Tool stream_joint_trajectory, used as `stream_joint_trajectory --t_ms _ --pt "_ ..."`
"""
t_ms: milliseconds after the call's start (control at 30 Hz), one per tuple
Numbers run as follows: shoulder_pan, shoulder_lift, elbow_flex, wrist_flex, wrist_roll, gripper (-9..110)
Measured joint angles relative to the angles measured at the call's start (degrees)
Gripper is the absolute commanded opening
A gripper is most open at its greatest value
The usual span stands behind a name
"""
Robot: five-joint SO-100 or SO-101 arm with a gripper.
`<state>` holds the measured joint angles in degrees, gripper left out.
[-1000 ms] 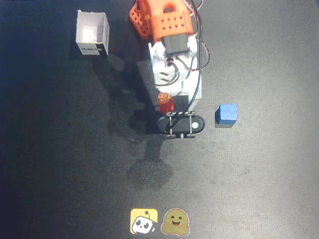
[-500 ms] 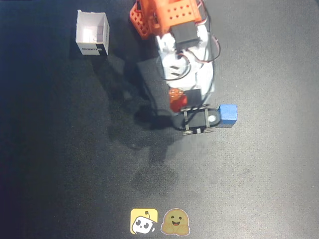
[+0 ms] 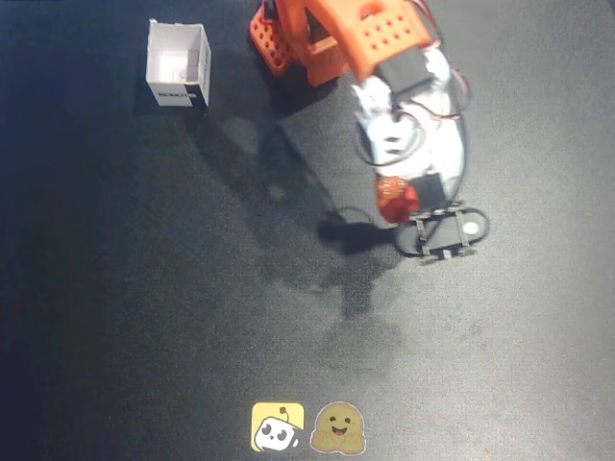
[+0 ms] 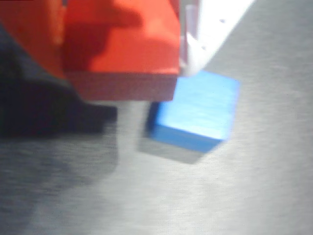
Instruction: Put the red cube on top of the blue cube.
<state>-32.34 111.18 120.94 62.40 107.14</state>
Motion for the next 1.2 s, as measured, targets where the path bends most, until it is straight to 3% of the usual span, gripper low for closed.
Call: stream_joint_trajectory --t_ms 433,1200 --pt "-7.5 -5.9 -2.3 -3.9 5.1 6" --pt "-7.6 -6.2 0.2 -4.4 5.6 6"
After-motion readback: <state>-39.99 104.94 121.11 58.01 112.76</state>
